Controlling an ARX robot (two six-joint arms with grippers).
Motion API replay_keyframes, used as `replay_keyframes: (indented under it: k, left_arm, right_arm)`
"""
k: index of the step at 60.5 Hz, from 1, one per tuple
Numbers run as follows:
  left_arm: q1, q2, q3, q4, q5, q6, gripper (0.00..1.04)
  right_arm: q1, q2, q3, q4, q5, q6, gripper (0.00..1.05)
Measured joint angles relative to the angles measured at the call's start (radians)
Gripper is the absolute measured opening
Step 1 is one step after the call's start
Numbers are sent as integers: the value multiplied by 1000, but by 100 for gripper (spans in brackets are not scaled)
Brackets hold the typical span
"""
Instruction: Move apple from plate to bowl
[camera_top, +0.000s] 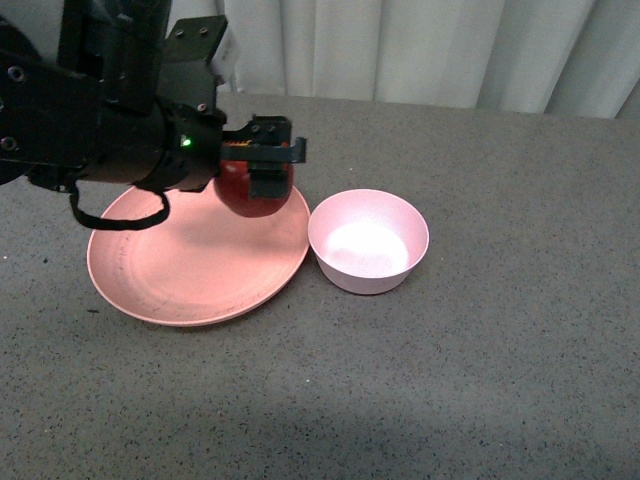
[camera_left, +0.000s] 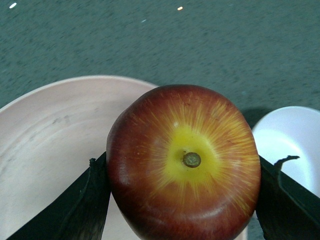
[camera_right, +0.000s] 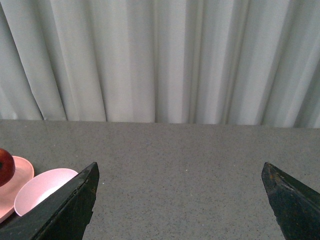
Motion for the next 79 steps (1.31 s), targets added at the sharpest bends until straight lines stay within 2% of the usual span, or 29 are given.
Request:
replay_keyframes:
  k: [12, 23, 63, 65, 75, 79]
  left_arm:
    - [-103, 0, 48, -3, 5, -21, 71]
    - [-148, 19, 70, -5, 2, -28, 71]
    - [-199, 129, 70, 19, -29, -28, 71]
    - [-199, 129, 70, 20, -28, -30, 73]
    - [-200, 129, 70, 24, -32, -24, 100]
    - [-200, 127, 70, 25, -31, -25, 98]
  right_arm:
    - [0, 0, 0, 0, 0, 0, 95]
    - [0, 0, 0, 0, 0, 0, 95]
    - [0, 0, 0, 0, 0, 0, 95]
    - [0, 0, 0, 0, 0, 0, 95]
    - [0, 0, 0, 0, 0, 0, 95]
    - [0, 0, 0, 0, 0, 0, 95]
